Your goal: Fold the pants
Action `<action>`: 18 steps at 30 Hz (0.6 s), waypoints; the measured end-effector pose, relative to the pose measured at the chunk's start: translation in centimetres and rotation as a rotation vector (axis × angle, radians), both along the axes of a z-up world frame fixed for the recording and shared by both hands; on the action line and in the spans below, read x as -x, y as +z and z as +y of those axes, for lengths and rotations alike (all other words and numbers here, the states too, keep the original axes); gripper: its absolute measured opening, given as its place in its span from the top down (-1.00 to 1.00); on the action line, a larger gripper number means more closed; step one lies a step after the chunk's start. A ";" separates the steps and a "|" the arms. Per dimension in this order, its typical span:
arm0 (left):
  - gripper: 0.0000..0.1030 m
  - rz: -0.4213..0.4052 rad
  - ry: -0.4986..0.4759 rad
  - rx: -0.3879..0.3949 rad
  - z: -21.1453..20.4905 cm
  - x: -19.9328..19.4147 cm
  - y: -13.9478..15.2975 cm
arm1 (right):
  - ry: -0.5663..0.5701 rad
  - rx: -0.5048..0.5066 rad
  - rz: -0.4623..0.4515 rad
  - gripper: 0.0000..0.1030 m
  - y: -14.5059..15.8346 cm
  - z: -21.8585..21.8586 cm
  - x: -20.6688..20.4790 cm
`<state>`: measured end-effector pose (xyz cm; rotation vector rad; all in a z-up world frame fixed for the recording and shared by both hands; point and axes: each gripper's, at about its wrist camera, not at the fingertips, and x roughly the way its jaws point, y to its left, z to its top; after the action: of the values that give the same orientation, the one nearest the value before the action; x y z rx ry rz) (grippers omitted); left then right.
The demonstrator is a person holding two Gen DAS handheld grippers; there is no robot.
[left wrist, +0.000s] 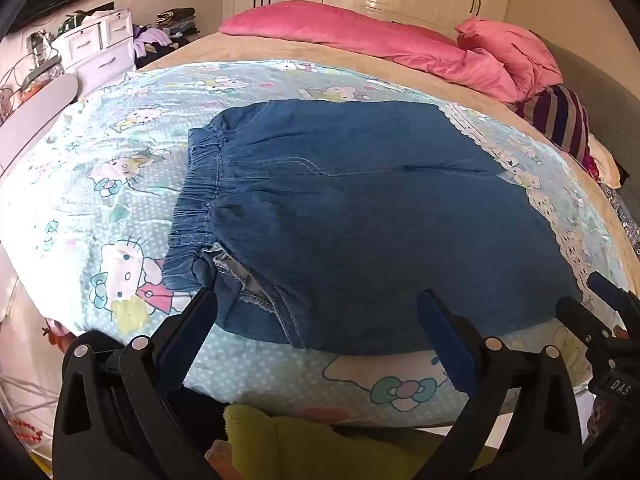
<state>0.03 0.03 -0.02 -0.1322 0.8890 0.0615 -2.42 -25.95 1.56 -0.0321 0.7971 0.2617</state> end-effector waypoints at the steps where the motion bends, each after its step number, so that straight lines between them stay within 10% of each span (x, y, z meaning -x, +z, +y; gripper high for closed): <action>1: -0.92 -0.020 -0.002 -0.018 -0.1 0.1 0.1 | -0.001 -0.021 0.006 -0.84 0.0 -0.1 0.0; 18: -0.92 -0.012 -0.010 -0.019 -1.0 0.2 0.3 | 0.005 -0.015 0.009 -0.84 0.1 -0.2 0.0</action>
<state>-0.16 -0.95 0.28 -0.1102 0.8773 0.0600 -2.47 -26.13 1.69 -0.0193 0.8041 0.2727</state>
